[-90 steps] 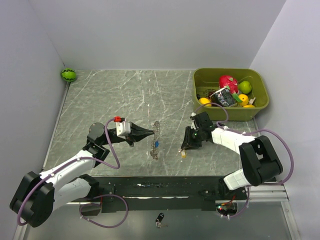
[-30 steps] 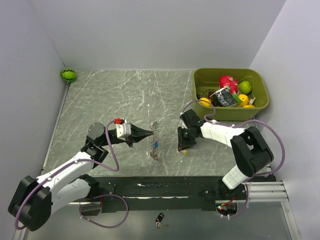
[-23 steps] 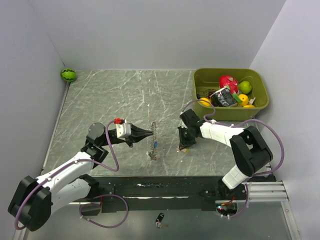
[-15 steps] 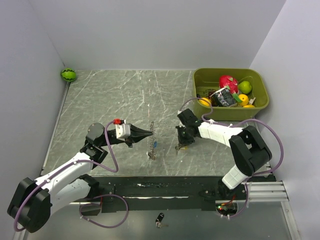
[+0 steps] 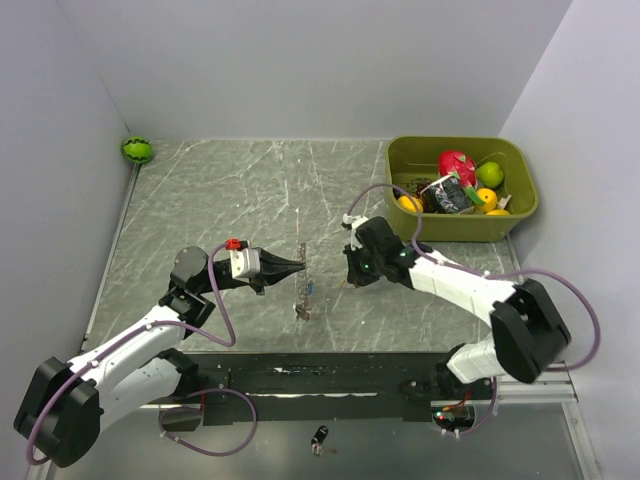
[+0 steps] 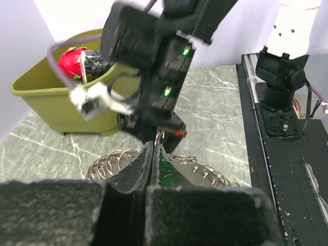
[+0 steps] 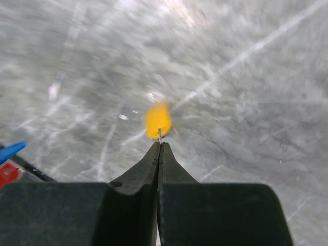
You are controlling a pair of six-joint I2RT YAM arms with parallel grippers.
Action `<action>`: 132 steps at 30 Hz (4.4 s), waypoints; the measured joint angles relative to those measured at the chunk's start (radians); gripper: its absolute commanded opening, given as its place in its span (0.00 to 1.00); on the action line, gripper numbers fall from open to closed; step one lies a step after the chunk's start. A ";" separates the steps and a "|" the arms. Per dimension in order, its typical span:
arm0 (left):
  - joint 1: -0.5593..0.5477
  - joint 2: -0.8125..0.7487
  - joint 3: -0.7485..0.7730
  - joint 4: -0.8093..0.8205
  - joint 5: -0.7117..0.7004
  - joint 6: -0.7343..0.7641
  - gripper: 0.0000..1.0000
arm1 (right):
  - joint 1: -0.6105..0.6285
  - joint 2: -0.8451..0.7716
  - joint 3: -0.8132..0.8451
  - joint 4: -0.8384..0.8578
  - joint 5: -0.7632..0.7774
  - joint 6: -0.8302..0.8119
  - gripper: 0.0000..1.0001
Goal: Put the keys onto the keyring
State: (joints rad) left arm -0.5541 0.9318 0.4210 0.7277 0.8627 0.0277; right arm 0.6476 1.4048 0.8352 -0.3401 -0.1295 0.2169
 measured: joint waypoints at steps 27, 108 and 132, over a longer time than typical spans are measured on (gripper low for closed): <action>-0.006 0.027 0.000 -0.007 -0.013 0.010 0.01 | 0.000 -0.601 -0.233 0.266 -0.073 -0.164 0.00; -0.086 0.083 0.082 -0.125 -0.058 0.095 0.01 | -0.010 -0.380 -0.016 0.216 -0.612 -0.351 0.00; -0.098 0.113 0.091 -0.127 -0.055 0.100 0.01 | 0.010 -0.380 -0.016 0.212 -0.615 -0.368 0.00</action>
State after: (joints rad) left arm -0.6521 1.0451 0.5117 0.6006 0.8074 0.1280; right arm 0.6571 1.0252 0.8192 -0.1276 -0.7444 -0.1513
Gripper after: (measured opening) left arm 0.023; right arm 0.007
